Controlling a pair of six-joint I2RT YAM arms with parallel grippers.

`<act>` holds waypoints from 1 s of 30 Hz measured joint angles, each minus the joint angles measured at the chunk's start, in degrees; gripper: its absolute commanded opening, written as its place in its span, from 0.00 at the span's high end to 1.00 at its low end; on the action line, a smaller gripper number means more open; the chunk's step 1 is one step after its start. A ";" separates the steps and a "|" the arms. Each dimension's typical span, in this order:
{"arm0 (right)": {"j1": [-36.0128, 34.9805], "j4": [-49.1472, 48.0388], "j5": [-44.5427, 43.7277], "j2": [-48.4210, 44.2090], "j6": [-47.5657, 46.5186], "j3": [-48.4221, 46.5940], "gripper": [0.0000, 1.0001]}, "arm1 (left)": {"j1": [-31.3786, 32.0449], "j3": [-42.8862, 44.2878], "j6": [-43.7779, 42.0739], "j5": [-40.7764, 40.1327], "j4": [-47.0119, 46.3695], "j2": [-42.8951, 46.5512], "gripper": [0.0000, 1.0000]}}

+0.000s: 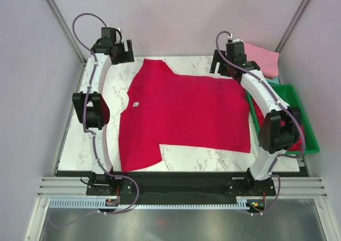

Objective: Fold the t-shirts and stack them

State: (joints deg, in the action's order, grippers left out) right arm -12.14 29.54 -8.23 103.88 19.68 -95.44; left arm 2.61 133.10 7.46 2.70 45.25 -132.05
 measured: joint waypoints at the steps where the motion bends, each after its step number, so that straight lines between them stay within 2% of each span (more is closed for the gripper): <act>1: -0.61 -0.57 0.46 -0.94 0.02 1.27 0.08 | 0.00 -2.10 0.33 -0.26 -0.02 2.71 0.05; 7: -4.92 -3.43 3.85 -2.38 0.83 10.62 0.08 | 0.66 -19.12 5.25 -0.85 -2.84 16.61 0.10; 11: -5.77 -3.89 7.30 -0.98 2.01 13.64 0.08 | 2.86 -26.93 7.87 0.94 -4.83 17.38 0.10; 15: -5.75 -5.29 9.49 0.11 2.89 14.69 0.08 | 6.99 -25.16 9.73 4.37 -7.02 11.32 0.09; 20: -6.21 -7.02 10.58 0.04 3.26 17.46 0.08 | 9.16 -15.74 11.50 6.60 -7.72 -0.90 0.09; 24: -6.51 -7.98 11.37 -0.17 3.52 20.52 0.08 | 6.73 -11.47 11.58 6.23 -6.40 -7.61 0.09; 30: -6.75 -9.86 12.72 -0.22 4.48 22.25 0.08 | -0.59 -14.67 12.44 6.45 -6.58 -5.99 0.09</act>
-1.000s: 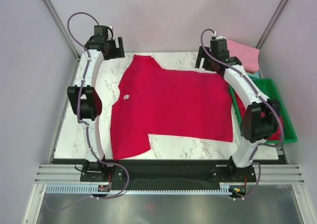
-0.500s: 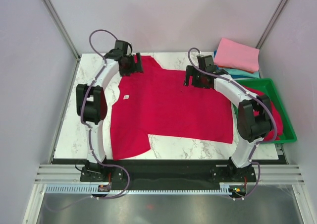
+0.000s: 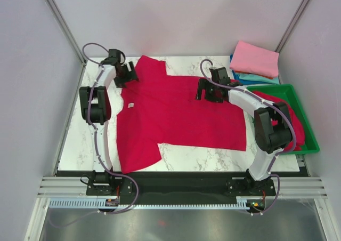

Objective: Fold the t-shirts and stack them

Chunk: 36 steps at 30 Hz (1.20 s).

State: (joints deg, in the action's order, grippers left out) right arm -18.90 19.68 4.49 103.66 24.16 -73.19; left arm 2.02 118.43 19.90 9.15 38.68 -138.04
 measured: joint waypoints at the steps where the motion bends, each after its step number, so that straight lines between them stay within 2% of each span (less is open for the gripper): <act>1: -0.02 -0.48 0.24 -0.02 0.15 0.28 0.08 | -1.51 -0.74 0.00 0.26 0.15 0.39 0.09; 8: -0.02 -2.36 1.99 -0.22 0.72 1.18 0.08 | -7.61 -1.46 -1.07 -1.62 2.51 1.55 0.09; 13: -0.02 -2.67 2.16 -1.70 0.52 1.22 0.07 | -4.85 -1.46 -2.64 -3.85 5.51 2.99 0.09; 17: 0.00 -3.13 1.90 -1.86 0.31 0.98 0.07 | -0.63 -4.52 -2.93 -7.17 6.12 8.44 0.09; 22: 0.00 -4.15 1.75 0.61 0.68 -0.76 0.07 | 5.46 -19.12 -1.53 -12.50 5.16 23.12 0.09; 24: 0.04 -4.70 1.77 3.28 1.14 -2.51 0.07 | 7.48 -26.73 0.44 -13.57 3.17 29.00 0.12; 31: 1.18 -5.55 2.62 16.24 2.71 -16.44 0.09 | 6.64 -55.95 8.17 -12.90 -5.92 40.98 0.13; 33: 1.79 -6.82 2.73 19.02 4.31 -19.87 0.10 | 6.34 -59.98 9.22 -12.94 -6.51 41.33 0.13; 36: 2.38 -16.13 2.45 18.34 8.13 -14.93 0.09 | 6.21 -61.40 10.08 -13.40 -8.55 42.18 0.12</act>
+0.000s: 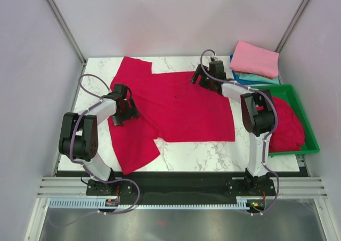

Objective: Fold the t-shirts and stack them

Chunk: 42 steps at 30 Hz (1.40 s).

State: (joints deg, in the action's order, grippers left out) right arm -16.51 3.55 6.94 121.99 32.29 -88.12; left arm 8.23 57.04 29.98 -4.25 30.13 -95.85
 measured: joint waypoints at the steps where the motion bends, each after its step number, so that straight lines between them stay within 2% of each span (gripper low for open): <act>1: 0.20 -5.22 -0.24 -0.68 1.95 3.67 0.09 | -0.11 -0.31 0.07 -0.20 -0.87 0.00 0.12; 3: 0.24 -14.71 -0.39 -2.01 5.35 11.74 0.09 | -0.68 -0.46 0.11 -0.83 -1.36 -0.09 0.12; 5: -0.07 -21.92 -0.26 -1.22 7.63 15.41 0.10 | -1.66 0.42 0.04 -2.19 -1.18 -0.96 0.12; 12: -1.40 -28.46 3.74 6.38 11.45 7.87 0.09 | -5.11 9.07 -1.07 -8.94 2.93 -5.18 0.13; 15: -1.49 -30.53 5.29 6.40 12.04 7.89 0.09 | -3.80 10.32 -1.77 -12.81 5.11 -2.36 0.11; 18: -1.49 -33.73 7.02 6.40 12.72 8.26 0.09 | 0.85 10.19 -1.20 -15.32 9.70 4.22 0.13; 23: -1.49 -41.79 9.75 5.35 13.42 13.31 0.09 | 5.79 -0.46 7.98 -12.94 14.58 26.67 0.14; 24: -1.51 -43.87 10.58 4.98 13.57 15.15 0.09 | 6.03 -3.65 11.17 -12.39 16.55 31.50 0.17; 29: -1.90 -51.25 13.66 3.19 15.04 21.40 0.08 | 8.90 -20.44 25.27 -8.52 21.31 47.15 0.23; 32: -2.45 -56.59 15.37 1.33 15.96 25.18 0.08 | 15.37 -26.29 31.34 -6.05 23.23 45.64 0.23; 37: -3.17 -59.98 17.62 -3.37 15.76 29.14 0.06 | 30.18 -25.92 38.73 -6.40 23.61 38.34 0.23; 42: -3.30 -57.18 18.14 -18.64 13.22 39.87 0.05 | 33.31 -25.90 42.16 -7.78 23.50 37.86 0.24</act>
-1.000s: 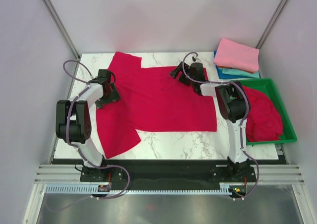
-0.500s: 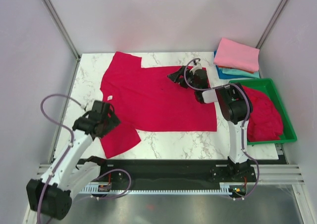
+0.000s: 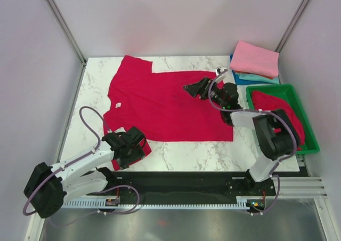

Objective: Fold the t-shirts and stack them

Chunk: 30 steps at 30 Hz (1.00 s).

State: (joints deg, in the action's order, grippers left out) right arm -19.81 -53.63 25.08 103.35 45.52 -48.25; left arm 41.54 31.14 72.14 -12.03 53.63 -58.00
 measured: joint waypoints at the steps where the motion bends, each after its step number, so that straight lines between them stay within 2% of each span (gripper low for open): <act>1: -0.04 0.83 -0.17 -3.52 -0.63 2.01 0.05 | 0.11 0.00 0.22 -0.15 -0.02 0.02 0.24; 11: -1.38 14.40 -2.08 -31.28 -5.99 13.20 0.03 | 0.15 -0.02 1.05 -5.99 -0.79 0.39 0.23; 19: -1.46 26.45 -3.65 -42.27 -10.58 13.49 0.02 | 0.04 0.83 0.79 -5.53 -6.93 -8.98 0.26; 21: -1.46 29.09 -4.15 -42.80 -11.54 13.49 0.02 | 0.04 0.83 0.63 -5.66 -7.19 -8.98 0.32; 22: -1.46 29.97 -4.26 -42.82 -11.87 13.49 0.02 | 0.04 0.81 0.55 -5.79 -7.37 -8.96 0.39; 23: -1.46 31.01 -4.42 -42.82 -12.13 13.49 0.02 | 0.04 0.76 0.46 -5.95 -7.61 -8.92 0.54; 25: -1.46 32.85 -4.57 -42.93 -12.41 13.49 0.02 | 0.02 0.63 0.09 -6.12 -8.39 -8.85 0.63; 26: -1.46 33.44 -4.68 -43.01 -12.46 13.49 0.02 | 0.00 0.61 0.02 -6.14 -8.94 -8.85 0.74; 28: -1.46 35.56 -5.90 -43.36 -12.72 13.46 0.04 | 0.00 0.55 -0.33 -6.12 -10.21 -8.85 0.78; 30: -2.38 40.61 -10.84 -43.80 -13.20 12.63 0.04 | 0.00 0.52 -0.70 -6.12 -11.02 -8.85 0.87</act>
State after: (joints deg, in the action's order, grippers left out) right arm -22.20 -13.02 14.24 59.55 32.32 -35.62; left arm 41.54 31.66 71.44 -18.15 42.61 -66.85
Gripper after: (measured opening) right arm 0.957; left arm 0.197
